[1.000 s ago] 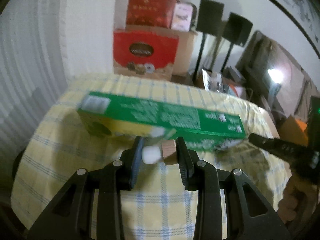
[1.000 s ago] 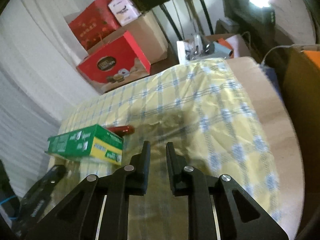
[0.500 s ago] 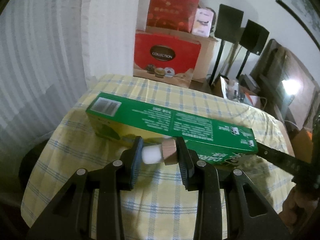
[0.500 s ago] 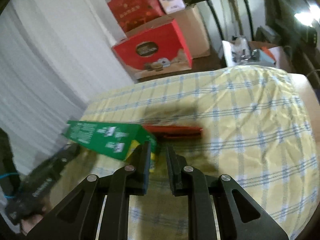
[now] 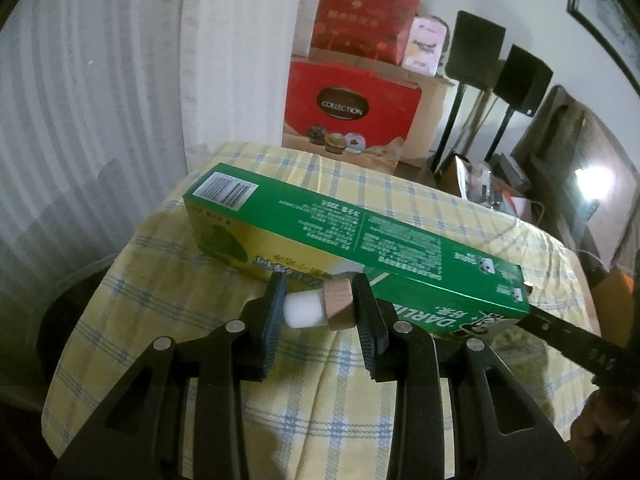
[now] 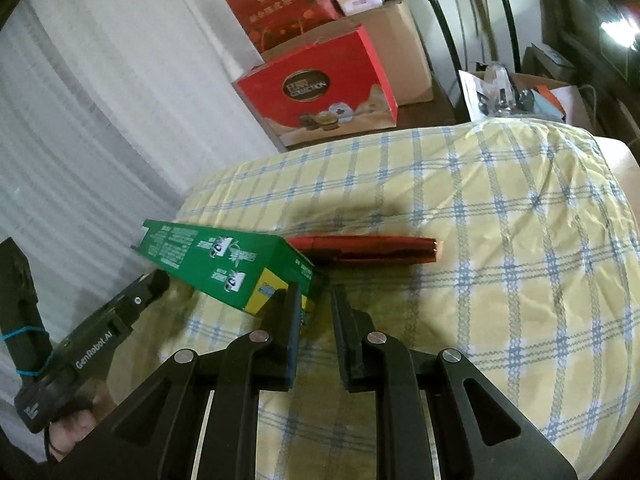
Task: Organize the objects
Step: 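Hold the wooden item in the left tool while the right tool grasps the red item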
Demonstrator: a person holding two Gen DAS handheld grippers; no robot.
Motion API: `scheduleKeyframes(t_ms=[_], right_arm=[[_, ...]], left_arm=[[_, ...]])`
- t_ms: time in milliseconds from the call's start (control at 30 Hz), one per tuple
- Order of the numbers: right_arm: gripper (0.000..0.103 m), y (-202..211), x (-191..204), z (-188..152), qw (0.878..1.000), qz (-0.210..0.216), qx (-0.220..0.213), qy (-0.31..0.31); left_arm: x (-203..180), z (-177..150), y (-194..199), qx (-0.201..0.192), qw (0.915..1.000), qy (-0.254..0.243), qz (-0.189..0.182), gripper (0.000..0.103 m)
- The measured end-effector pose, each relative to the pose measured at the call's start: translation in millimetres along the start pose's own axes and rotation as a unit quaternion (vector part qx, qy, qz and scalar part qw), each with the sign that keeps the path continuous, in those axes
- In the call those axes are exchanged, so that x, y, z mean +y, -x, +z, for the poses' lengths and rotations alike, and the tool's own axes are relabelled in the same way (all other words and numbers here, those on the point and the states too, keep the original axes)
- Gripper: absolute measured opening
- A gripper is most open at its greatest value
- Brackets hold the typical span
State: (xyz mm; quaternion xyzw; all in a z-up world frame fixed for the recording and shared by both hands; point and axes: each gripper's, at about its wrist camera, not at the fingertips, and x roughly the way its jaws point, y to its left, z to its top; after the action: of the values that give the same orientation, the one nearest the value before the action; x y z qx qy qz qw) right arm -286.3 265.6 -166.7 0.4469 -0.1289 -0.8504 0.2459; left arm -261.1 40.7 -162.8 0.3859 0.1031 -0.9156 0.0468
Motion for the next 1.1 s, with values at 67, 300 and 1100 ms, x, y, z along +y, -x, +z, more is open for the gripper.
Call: scheduleKeyframes(t_ms=[67,300,1100], right_arm=[[0.016,1.7,-3.7,-0.5,1.0,-0.002,-0.003,-0.009],[0.016,3.5,-19.7,1.8,0.999,-0.014,-0.007,-0.044],[0.016,22.9,-38.3,-4.3,0.992,-0.046,-0.06,-0.099]], left_arm=[[1.5,0.5,-3.0,0.003,1.0,-0.001,0.005,0.031],[13.4,5.3,-4.2,-0.002,0.9999,0.01,0.011,0.031],[17.2,3.5,-21.1,0.019,0.9998,0.006,0.008,0.031]])
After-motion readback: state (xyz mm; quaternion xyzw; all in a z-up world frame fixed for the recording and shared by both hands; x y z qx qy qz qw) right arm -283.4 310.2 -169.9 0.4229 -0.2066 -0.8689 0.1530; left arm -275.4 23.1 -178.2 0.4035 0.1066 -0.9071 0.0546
